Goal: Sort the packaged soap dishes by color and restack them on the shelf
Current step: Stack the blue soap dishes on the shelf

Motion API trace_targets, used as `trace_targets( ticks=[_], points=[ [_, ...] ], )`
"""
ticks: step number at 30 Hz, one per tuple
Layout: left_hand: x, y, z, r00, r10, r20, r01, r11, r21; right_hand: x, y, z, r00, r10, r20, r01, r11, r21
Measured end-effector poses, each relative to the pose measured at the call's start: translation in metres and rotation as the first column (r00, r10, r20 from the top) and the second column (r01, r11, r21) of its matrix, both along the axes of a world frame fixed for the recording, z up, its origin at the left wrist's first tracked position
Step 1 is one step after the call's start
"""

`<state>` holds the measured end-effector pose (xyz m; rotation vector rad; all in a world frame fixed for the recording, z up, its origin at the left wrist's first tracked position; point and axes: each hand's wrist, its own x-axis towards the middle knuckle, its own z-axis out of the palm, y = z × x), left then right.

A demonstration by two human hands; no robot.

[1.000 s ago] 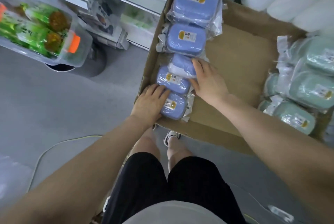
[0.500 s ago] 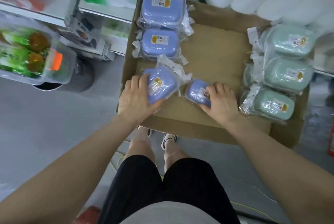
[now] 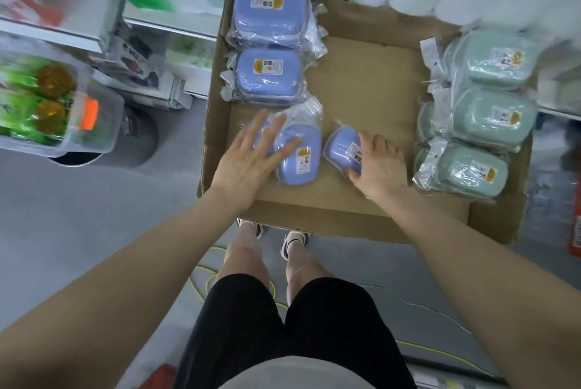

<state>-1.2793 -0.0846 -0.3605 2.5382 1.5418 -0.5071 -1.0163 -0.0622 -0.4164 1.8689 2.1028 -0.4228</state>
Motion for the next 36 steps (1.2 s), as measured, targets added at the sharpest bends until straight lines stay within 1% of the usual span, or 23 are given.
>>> trace_targets(
  ticks=[1, 2, 3, 5, 7, 8, 9, 11, 13, 15, 17, 18, 19, 21, 22, 24, 26, 28, 31, 36],
  points=[
    [0.001, 0.005, -0.002, 0.983, -0.164, -0.077, 0.163, 0.986, -0.024, -0.001, 0.000, -0.002, 1.000, 0.009, -0.009, -0.009, 1.000, -0.005],
    [0.005, 0.010, -0.003, 0.946, -0.295, -0.131, 0.292, 0.955, -0.044, -0.001, 0.001, -0.004, 1.000, 0.017, -0.020, -0.017, 1.000, -0.012],
    [0.010, 0.016, -0.007, 0.898, -0.400, -0.181, 0.396, 0.916, -0.062, -0.002, 0.001, -0.006, 0.999, 0.021, -0.030, -0.021, 1.000, -0.015],
    [0.021, 0.028, -0.012, 0.799, -0.537, -0.271, 0.534, 0.840, -0.091, -0.002, 0.002, -0.009, 0.999, 0.021, -0.040, -0.022, 1.000, -0.013],
    [0.033, 0.039, -0.014, 0.743, -0.586, -0.323, 0.560, 0.809, -0.178, -0.002, 0.002, -0.011, 0.999, 0.014, -0.048, -0.015, 1.000, -0.018],
    [0.037, 0.044, -0.013, 0.739, -0.587, -0.331, 0.545, 0.810, -0.217, -0.002, 0.002, -0.012, 0.999, 0.011, -0.052, -0.012, 1.000, -0.023],
    [0.040, 0.046, -0.014, 0.747, -0.578, -0.329, 0.531, 0.816, -0.229, -0.001, 0.003, -0.011, 0.999, 0.007, -0.053, -0.009, 1.000, -0.028],
    [0.043, 0.049, -0.012, 0.786, -0.537, -0.307, 0.499, 0.843, -0.199, 0.000, 0.003, -0.009, 0.999, -0.004, -0.047, 0.002, 0.999, -0.035],
    [0.037, 0.046, -0.013, 0.844, -0.473, -0.253, 0.452, 0.881, -0.139, 0.001, 0.003, -0.003, 0.999, -0.021, -0.049, 0.020, 1.000, -0.023],
    [0.027, 0.043, -0.012, 0.907, -0.400, -0.136, 0.401, 0.916, -0.018, 0.004, 0.005, 0.007, 0.998, -0.030, -0.058, 0.031, 0.999, 0.014],
    [0.017, 0.040, -0.005, 0.954, -0.300, 0.011, 0.299, 0.951, 0.078, 0.006, 0.008, 0.023, 0.997, -0.038, -0.060, 0.041, 0.998, 0.054],
    [0.012, 0.040, 0.000, 0.968, -0.234, 0.088, 0.226, 0.970, 0.089, 0.007, 0.010, 0.032, 0.997, -0.046, -0.065, 0.050, 0.996, 0.073],
    [0.006, 0.040, 0.007, 0.977, -0.161, 0.143, 0.154, 0.986, 0.059, 0.008, 0.014, 0.042, 0.996, -0.052, -0.076, 0.059, 0.994, 0.095],
    [-0.001, 0.041, 0.025, 0.981, 0.002, 0.195, -0.003, 1.000, 0.004, 0.009, 0.022, 0.063, 0.992, -0.051, -0.117, 0.069, 0.985, 0.157],
    [-0.005, 0.041, 0.034, 0.973, 0.074, 0.217, -0.076, 0.997, 0.000, 0.009, 0.026, 0.074, 0.989, -0.041, -0.143, 0.069, 0.978, 0.198],
    [-0.014, 0.041, 0.054, 0.943, 0.175, 0.282, -0.198, 0.979, 0.056, 0.006, 0.034, 0.097, 0.982, -0.002, -0.191, 0.058, 0.955, 0.290],
    [-0.022, 0.043, 0.075, 0.887, 0.286, 0.364, -0.332, 0.941, 0.071, 0.001, 0.043, 0.121, 0.969, 0.062, -0.240, 0.036, 0.923, 0.384],
    [-0.032, 0.046, 0.099, 0.830, 0.344, 0.439, -0.428, 0.898, 0.105, -0.007, 0.053, 0.148, 0.955, 0.136, -0.264, -0.001, 0.890, 0.455],
    [-0.054, 0.053, 0.134, 0.782, 0.337, 0.524, -0.508, 0.832, 0.223, -0.026, 0.072, 0.192, 0.936, 0.248, -0.249, -0.076, 0.836, 0.544],
    [-0.105, 0.083, 0.198, 0.733, 0.264, 0.627, -0.598, 0.689, 0.409, -0.071, 0.115, 0.275, 0.888, 0.440, -0.135, -0.245, 0.700, 0.670]
  ],
)
